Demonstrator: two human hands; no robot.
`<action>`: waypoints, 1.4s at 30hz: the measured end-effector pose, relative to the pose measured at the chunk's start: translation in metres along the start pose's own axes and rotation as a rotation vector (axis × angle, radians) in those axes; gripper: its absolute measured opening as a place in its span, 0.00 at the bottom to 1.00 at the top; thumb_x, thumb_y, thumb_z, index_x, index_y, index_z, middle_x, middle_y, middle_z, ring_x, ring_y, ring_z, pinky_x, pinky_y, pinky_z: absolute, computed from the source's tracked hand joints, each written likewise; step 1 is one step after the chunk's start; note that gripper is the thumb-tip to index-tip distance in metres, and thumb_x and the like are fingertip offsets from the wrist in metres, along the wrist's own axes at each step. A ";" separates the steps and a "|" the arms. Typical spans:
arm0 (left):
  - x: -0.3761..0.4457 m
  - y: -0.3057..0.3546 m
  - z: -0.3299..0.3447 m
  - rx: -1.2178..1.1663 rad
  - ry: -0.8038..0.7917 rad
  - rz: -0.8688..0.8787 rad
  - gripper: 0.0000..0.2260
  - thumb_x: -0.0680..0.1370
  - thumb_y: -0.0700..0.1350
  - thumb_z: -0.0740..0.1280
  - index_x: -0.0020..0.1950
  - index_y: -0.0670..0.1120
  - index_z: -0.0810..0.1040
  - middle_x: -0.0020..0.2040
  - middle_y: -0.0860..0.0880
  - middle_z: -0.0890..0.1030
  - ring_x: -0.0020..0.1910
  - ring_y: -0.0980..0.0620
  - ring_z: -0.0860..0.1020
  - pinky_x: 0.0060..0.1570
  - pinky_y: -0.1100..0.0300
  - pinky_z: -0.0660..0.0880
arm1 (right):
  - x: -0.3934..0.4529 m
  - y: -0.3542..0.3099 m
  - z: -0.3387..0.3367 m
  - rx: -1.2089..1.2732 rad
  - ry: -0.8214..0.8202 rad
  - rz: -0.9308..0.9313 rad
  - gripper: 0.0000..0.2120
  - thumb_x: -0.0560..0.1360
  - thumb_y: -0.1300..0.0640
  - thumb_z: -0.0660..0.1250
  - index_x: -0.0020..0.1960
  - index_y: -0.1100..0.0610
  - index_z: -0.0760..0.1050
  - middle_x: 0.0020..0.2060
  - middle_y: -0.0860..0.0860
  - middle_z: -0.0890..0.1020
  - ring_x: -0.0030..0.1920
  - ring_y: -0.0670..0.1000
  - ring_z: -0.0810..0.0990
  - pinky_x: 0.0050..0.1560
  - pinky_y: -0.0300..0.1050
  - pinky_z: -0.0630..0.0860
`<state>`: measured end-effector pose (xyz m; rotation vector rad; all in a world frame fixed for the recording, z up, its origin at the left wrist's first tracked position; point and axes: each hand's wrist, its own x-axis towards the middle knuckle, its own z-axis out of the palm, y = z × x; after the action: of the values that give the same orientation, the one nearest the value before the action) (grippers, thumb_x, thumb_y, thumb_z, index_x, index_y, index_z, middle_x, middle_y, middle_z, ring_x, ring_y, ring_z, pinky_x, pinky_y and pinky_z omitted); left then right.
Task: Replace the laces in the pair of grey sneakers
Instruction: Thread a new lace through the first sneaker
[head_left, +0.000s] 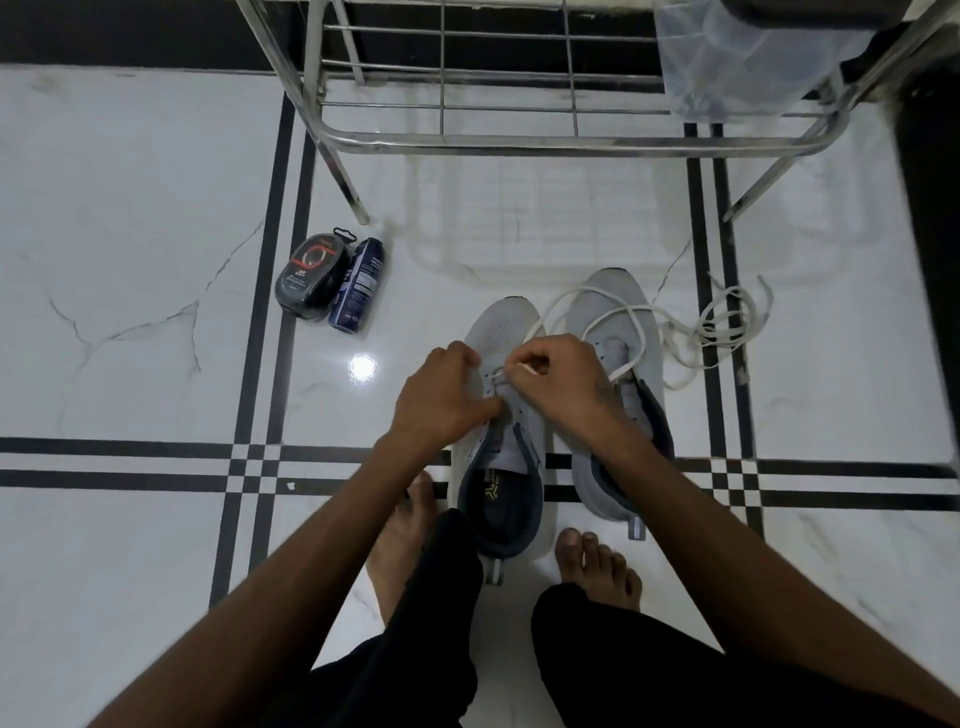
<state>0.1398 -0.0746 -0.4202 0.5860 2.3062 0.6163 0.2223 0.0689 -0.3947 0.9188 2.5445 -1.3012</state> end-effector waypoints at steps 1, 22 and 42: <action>0.000 -0.001 0.000 -0.014 0.030 -0.002 0.27 0.67 0.56 0.76 0.62 0.50 0.73 0.53 0.53 0.76 0.50 0.53 0.75 0.47 0.58 0.71 | -0.001 0.000 0.005 -0.013 -0.005 0.009 0.04 0.74 0.56 0.72 0.46 0.53 0.86 0.41 0.47 0.86 0.44 0.47 0.83 0.47 0.46 0.81; -0.009 -0.019 0.000 -0.288 0.045 0.090 0.16 0.74 0.43 0.72 0.62 0.48 0.80 0.48 0.56 0.81 0.43 0.61 0.81 0.42 0.71 0.77 | 0.001 0.006 0.035 -0.318 -0.049 -0.103 0.06 0.79 0.56 0.67 0.48 0.57 0.81 0.44 0.50 0.73 0.44 0.51 0.76 0.45 0.46 0.73; -0.007 -0.023 0.001 -0.277 0.020 0.161 0.30 0.72 0.41 0.72 0.74 0.48 0.71 0.46 0.56 0.83 0.46 0.61 0.81 0.51 0.68 0.76 | -0.001 0.004 0.043 -0.313 0.008 -0.099 0.09 0.80 0.64 0.64 0.46 0.62 0.82 0.43 0.54 0.77 0.46 0.55 0.78 0.47 0.52 0.76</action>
<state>0.1393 -0.0960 -0.4303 0.6370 2.1541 1.0034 0.2194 0.0367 -0.4238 0.7440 2.7231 -0.8820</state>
